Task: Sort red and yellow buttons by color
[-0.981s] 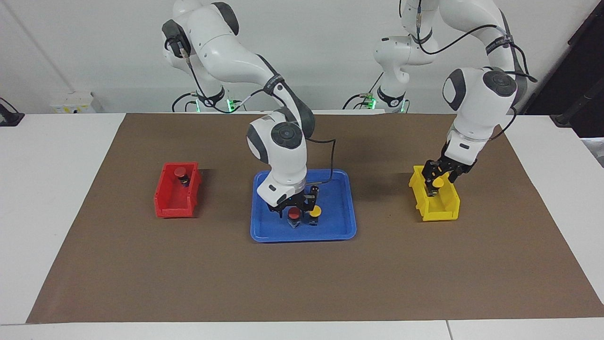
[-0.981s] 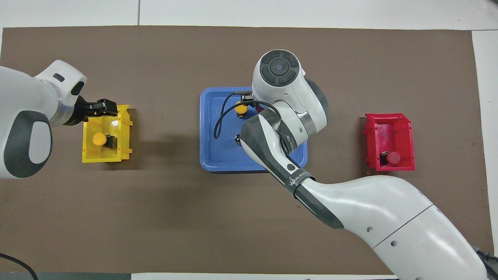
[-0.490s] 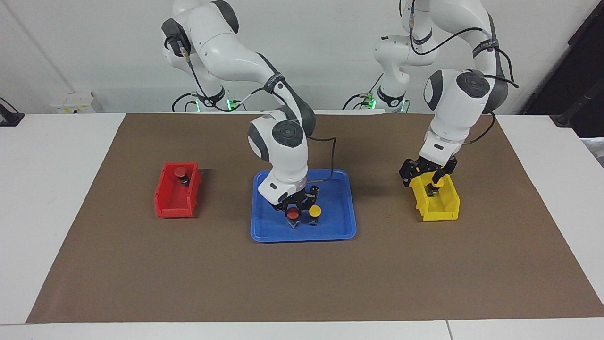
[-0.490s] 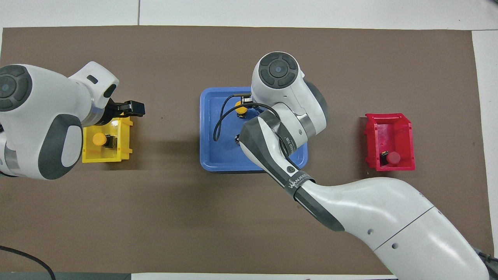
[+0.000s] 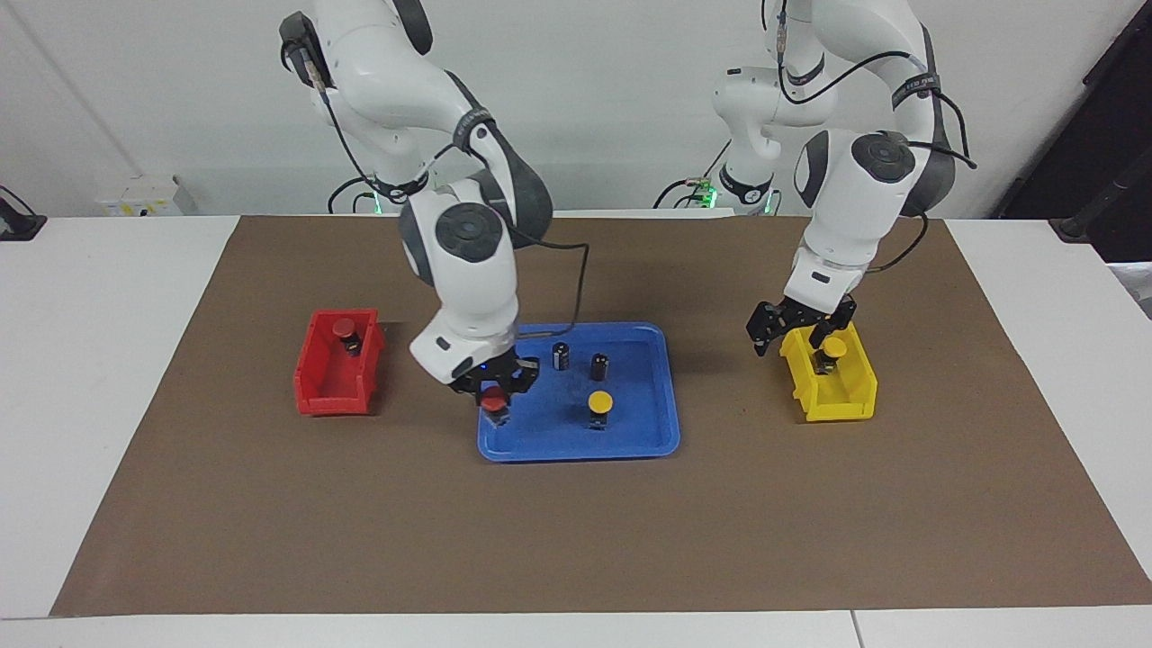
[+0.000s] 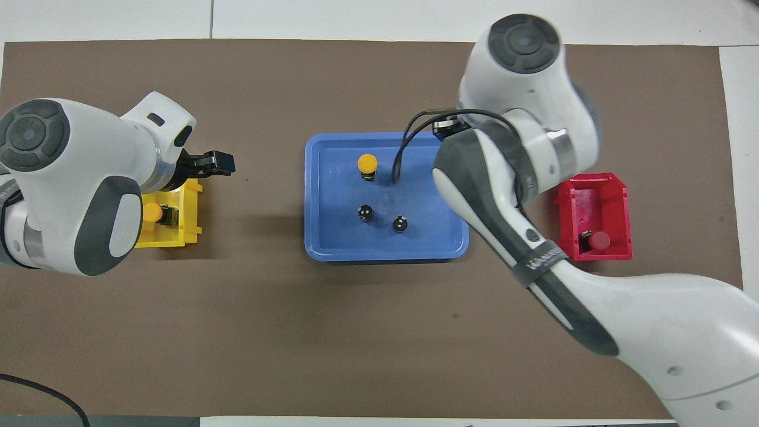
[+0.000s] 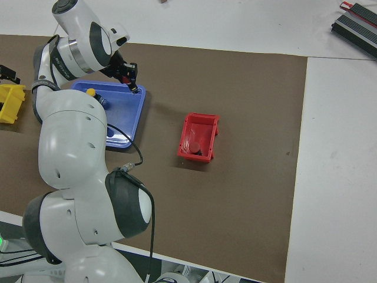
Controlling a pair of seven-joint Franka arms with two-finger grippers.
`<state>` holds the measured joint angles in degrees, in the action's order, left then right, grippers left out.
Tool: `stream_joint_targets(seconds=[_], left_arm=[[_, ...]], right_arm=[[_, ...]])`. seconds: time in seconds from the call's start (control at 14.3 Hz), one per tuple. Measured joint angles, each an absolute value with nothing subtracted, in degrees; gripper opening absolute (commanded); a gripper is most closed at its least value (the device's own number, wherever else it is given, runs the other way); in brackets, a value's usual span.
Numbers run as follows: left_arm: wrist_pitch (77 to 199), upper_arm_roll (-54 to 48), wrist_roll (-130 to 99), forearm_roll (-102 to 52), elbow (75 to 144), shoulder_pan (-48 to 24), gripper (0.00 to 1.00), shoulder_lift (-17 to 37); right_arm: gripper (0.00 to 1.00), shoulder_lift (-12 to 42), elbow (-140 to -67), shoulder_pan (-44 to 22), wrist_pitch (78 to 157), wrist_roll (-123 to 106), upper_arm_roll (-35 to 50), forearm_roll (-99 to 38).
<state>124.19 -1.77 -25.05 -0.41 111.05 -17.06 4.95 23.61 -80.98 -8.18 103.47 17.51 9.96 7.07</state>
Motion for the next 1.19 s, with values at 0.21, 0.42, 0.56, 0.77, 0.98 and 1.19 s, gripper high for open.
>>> stream_joint_targets(seconds=[0.21,0.42,0.56,0.77,0.98,1.19], left_arm=[[124.38,-2.02,-37.35,-0.38,102.07,-25.34,1.0,12.91],[124.79,-1.99,-46.65,1.17,94.48,-32.49,1.0,22.27],[124.97,-1.93,-50.12,2.25,89.88,-34.8,0.98,27.49],[124.97,-1.81,-52.13,2.38,86.17,-35.32,0.8,31.37],[124.97,-1.72,-53.06,2.39,84.31,-35.56,0.4,32.75],[124.97,-1.68,-53.24,2.41,83.86,-35.65,0.12,33.05]], right_arm=[[0.08,15.08,-89.62,0.94,101.61,4.59,9.94,3.68],[0.08,10.83,-97.83,7.33,103.71,-3.31,9.96,3.38],[0.08,9.71,-102.88,10.12,109.36,-6.66,9.96,3.37],[0.08,8.16,-110.04,11.46,116.15,-7.45,9.98,3.37],[0.08,7.32,-113.15,11.44,118.12,-7.44,10.3,3.36],[0.08,7.18,-115.65,11.42,120.82,-7.37,10.41,3.35]])
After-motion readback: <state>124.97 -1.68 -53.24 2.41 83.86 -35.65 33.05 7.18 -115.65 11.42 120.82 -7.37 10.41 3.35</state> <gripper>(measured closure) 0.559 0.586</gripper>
